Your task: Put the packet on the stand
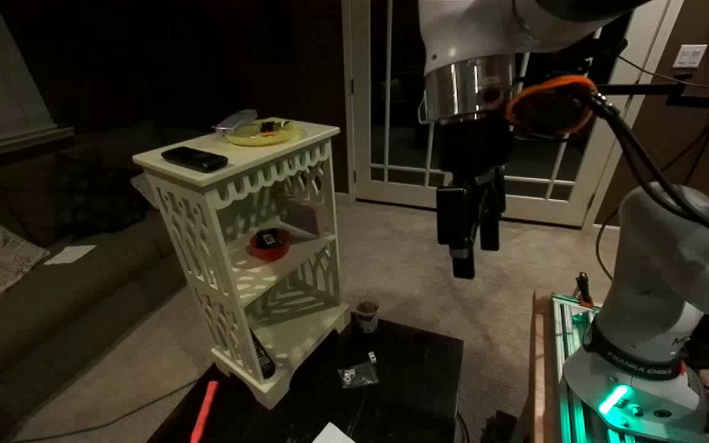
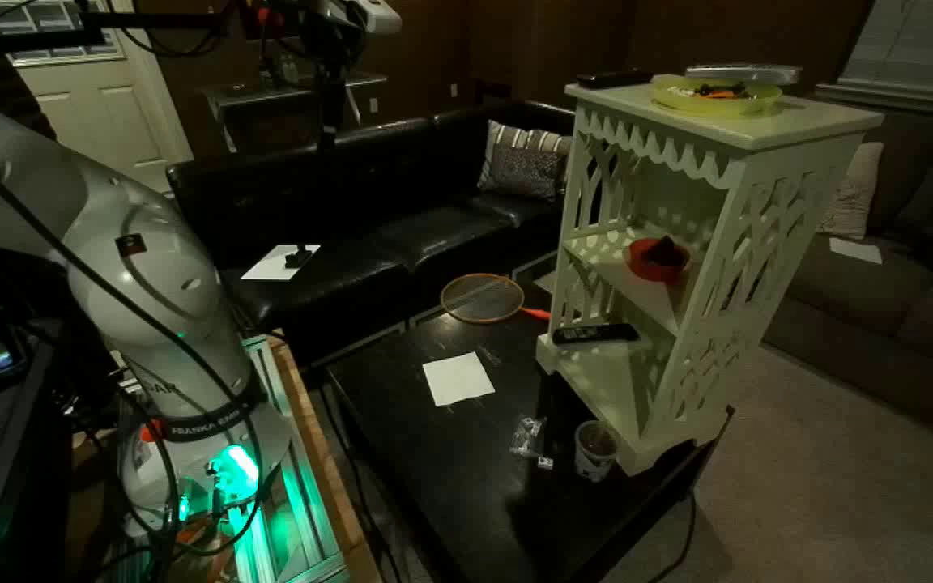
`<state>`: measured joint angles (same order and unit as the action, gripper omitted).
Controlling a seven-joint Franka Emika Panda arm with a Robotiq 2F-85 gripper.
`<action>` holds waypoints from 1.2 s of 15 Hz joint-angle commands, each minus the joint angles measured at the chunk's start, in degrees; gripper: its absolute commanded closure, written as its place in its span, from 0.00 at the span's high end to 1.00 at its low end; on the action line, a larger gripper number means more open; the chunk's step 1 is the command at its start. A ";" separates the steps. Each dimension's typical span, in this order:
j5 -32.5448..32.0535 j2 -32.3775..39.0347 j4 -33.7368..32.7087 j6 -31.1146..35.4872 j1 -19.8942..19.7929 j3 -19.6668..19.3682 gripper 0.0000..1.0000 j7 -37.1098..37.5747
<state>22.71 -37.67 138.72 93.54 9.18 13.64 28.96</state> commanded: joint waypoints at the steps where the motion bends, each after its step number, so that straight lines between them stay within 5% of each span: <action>1: 0.46 -0.14 -0.14 -0.35 -1.21 0.88 1.00 -0.53; 9: 0.46 -0.14 -0.14 -0.34 -1.21 0.88 1.00 -0.54; 13: 0.51 4.04 6.18 15.98 -3.84 4.47 1.00 2.15; 18: -0.57 11.01 15.02 40.39 -13.70 16.42 1.00 3.95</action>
<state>22.72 -30.49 149.79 122.67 0.49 23.77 30.49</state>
